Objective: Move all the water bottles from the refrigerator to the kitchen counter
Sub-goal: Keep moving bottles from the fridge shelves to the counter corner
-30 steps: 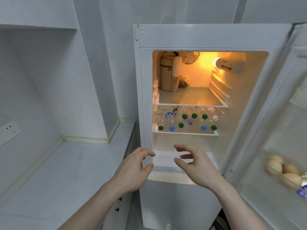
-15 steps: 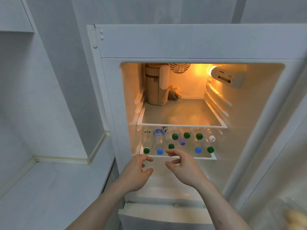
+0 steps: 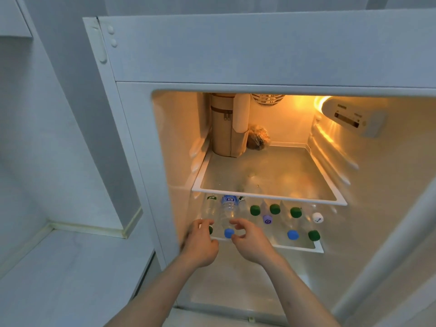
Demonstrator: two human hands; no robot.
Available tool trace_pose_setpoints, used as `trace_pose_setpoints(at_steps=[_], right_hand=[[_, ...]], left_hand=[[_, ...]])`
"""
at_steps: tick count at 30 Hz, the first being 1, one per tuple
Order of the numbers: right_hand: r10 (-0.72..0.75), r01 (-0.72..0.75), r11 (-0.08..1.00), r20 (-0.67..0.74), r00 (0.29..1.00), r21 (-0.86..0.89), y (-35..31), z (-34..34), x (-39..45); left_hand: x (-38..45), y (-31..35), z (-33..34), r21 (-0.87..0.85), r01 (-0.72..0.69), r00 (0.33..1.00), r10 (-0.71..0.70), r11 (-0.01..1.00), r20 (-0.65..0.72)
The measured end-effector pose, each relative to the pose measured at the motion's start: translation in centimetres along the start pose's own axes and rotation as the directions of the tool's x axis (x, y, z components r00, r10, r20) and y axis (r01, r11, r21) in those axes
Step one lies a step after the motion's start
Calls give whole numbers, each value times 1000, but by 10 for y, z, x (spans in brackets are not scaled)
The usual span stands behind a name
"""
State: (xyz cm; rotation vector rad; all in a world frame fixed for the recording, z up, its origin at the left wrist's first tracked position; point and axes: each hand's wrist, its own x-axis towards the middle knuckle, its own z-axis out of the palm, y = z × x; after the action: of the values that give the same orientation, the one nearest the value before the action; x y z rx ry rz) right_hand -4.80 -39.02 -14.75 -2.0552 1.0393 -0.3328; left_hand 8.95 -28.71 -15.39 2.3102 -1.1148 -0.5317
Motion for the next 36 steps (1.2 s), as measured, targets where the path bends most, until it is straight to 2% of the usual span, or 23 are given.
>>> trace_pose_setpoints(at_steps=[7,13,18,36], right_hand=[[48,-24,986,144,988,-164,9,8,28],[54,-19,985,203,978,-170,15,16,44],[54,-7,982,243,969,-188,19,22,46],[32,-7,984,140,990,-177,25,35,32]], left_hand=[[30,2,14,48,108,991,-111,993,75],[42,-3,21,108,135,982,-148,985,117],[39,-3,23,167,125,987,-141,978,84],[-2,-8,28,261,44,999,-50,964,16]])
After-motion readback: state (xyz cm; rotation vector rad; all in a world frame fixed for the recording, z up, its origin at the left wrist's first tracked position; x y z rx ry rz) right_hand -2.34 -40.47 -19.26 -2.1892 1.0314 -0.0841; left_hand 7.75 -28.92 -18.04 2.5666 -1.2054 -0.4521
